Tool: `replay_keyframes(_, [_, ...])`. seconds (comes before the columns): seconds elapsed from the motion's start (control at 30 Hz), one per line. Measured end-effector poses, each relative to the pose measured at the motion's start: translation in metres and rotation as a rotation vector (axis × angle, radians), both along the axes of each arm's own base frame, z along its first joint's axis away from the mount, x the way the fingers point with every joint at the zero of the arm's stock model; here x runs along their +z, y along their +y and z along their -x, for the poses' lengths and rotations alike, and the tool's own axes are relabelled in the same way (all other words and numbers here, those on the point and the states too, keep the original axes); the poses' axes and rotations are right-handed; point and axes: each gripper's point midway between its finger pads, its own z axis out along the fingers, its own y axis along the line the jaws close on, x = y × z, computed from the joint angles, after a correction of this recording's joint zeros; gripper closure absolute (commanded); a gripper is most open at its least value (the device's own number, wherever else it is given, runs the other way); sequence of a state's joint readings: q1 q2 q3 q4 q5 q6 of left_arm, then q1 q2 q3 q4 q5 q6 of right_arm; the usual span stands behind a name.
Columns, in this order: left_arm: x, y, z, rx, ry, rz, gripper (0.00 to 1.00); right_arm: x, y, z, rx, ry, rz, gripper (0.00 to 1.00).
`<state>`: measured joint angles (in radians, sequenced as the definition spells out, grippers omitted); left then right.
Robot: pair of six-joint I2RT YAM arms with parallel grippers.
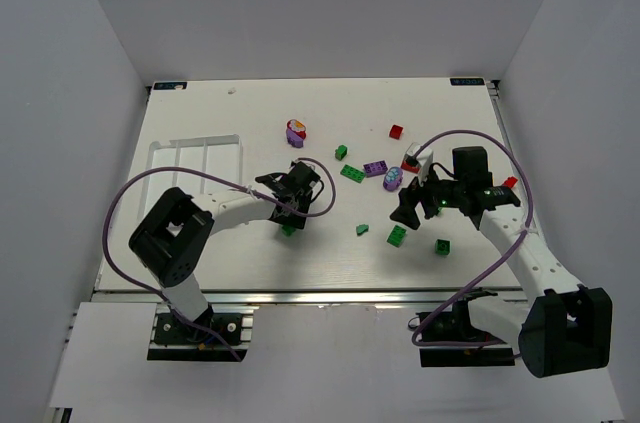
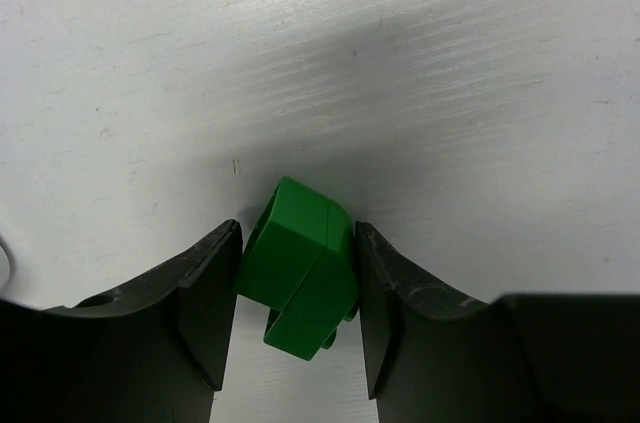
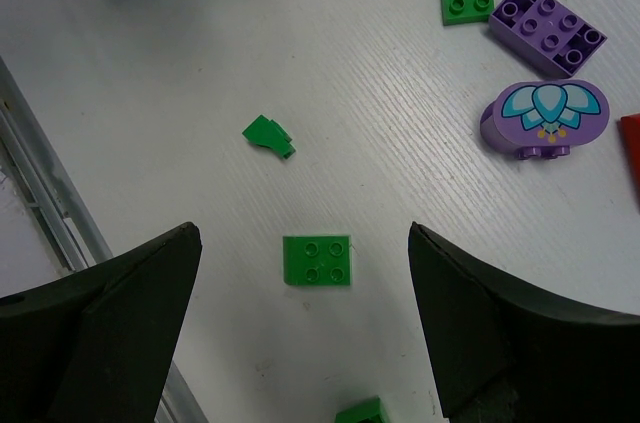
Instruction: Sort the legos into containers by color
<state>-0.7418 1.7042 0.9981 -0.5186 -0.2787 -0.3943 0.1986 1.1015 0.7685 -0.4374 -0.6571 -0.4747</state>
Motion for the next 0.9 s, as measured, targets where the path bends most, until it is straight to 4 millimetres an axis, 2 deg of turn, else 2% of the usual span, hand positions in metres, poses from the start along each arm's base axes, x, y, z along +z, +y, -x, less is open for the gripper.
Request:
replay_keyframes(0.03, [0.000, 0.000, 0.000, 0.001, -0.001, 0.002, 0.67, 0.000, 0.000, 0.000, 0.001, 0.000, -0.001, 0.12])
replay_keyframes(0.07, [0.000, -0.001, 0.000, 0.003, 0.000, 0.006, 0.76, 0.000, 0.000, 0.000, 0.001, 0.000, -0.001, 0.11])
replay_keyframes(0.13, [0.000, -0.002, 0.000, 0.008, 0.002, 0.013, 0.78, 0.000, 0.001, 0.001, 0.004, 0.002, -0.004, 0.12])
replay_keyframes(0.17, [0.000, -0.005, 0.001, 0.015, 0.008, 0.029, 0.84, 0.001, 0.002, 0.002, 0.012, 0.006, -0.013, 0.12])
replay_keyframes(0.27, [0.006, -0.020, -0.001, 0.046, 0.016, 0.109, 0.94, 0.004, 0.011, 0.010, 0.026, 0.047, -0.056, 0.15])
replay_keyframes(0.33, [0.020, -0.040, -0.008, 0.088, -0.002, 0.219, 1.00, 0.008, 0.020, 0.018, 0.022, 0.113, -0.103, 0.21])
replay_keyframes(0.43, [0.060, -0.084, -0.026, 0.194, -0.048, 0.495, 1.00, 0.021, 0.043, 0.027, -0.027, 0.238, -0.199, 0.17])
replay_keyframes(0.47, [0.073, -0.101, -0.032, 0.245, -0.039, 0.598, 1.00, 0.025, 0.049, 0.025, -0.063, 0.277, -0.216, 0.17])
replay_keyframes(0.53, [0.103, -0.124, -0.044, 0.320, -0.034, 0.746, 1.00, 0.044, 0.073, 0.003, -0.151, 0.316, -0.245, 0.15])
replay_keyframes(0.63, [0.135, -0.153, -0.059, 0.410, 0.013, 0.903, 1.00, 0.046, 0.090, -0.015, -0.265, 0.341, -0.255, 0.15])
replay_keyframes(0.77, [0.144, -0.171, -0.055, 0.476, 0.091, 1.010, 1.00, 0.027, 0.093, -0.031, -0.408, 0.413, -0.244, 0.18])
replay_keyframes(0.9, [0.150, -0.176, -0.056, 0.488, 0.101, 1.051, 1.00, 0.031, 0.093, -0.044, -0.459, 0.393, -0.258, 0.21])
